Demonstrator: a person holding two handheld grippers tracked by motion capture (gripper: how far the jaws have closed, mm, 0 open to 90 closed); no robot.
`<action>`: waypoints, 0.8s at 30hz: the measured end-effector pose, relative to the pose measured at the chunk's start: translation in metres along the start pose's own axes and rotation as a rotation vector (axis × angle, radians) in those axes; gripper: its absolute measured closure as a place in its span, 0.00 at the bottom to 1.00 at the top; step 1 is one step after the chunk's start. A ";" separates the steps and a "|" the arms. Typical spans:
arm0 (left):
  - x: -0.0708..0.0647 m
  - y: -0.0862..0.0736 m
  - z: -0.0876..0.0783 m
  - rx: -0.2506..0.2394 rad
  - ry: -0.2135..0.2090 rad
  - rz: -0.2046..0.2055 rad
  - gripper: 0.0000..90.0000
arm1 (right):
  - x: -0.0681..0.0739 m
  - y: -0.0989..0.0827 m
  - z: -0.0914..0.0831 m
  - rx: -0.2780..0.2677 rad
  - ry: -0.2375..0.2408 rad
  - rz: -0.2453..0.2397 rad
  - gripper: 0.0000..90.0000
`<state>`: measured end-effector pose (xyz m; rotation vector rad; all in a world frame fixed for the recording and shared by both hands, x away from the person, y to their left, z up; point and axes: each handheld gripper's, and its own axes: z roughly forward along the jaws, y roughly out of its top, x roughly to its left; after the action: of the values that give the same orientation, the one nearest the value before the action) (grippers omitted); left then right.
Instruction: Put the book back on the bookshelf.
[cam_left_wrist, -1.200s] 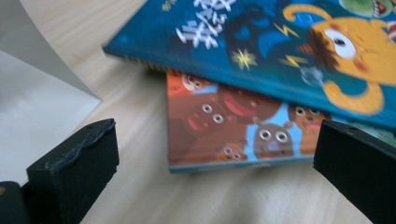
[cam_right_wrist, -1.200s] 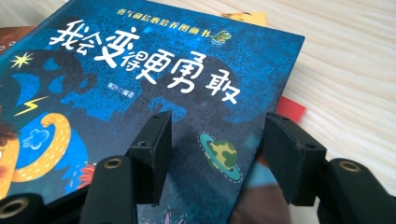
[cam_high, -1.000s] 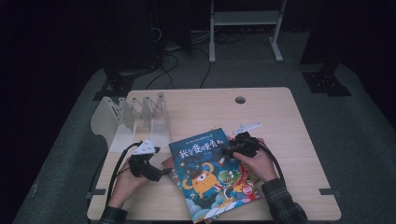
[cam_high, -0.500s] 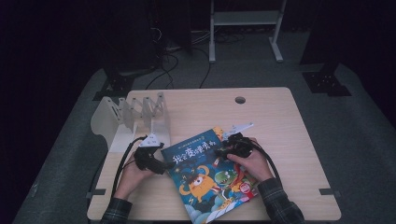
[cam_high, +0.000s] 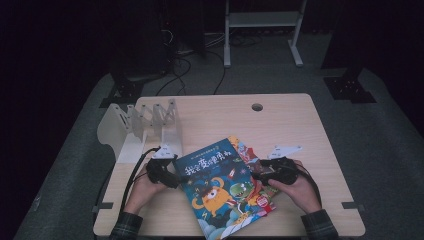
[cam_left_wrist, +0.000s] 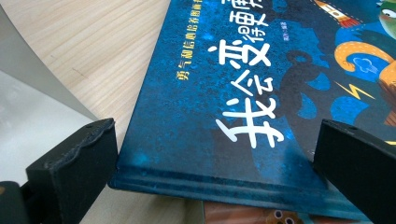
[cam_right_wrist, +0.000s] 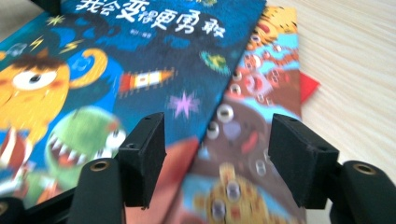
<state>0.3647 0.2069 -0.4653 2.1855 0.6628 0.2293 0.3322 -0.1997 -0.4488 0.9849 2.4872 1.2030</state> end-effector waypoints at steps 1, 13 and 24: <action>0.000 0.000 0.000 0.000 0.000 0.000 0.00 | 0.000 -0.004 -0.005 -0.003 -0.002 0.002 0.38; 0.000 0.000 0.000 0.003 0.001 -0.001 0.00 | 0.004 -0.054 -0.045 -0.018 -0.035 0.009 0.31; 0.000 0.001 0.000 0.007 0.001 0.000 0.00 | 0.024 -0.078 -0.059 -0.018 -0.008 -0.013 0.29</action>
<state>0.3650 0.2063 -0.4646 2.1926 0.6649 0.2280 0.2502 -0.2551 -0.4671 0.9659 2.4678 1.2132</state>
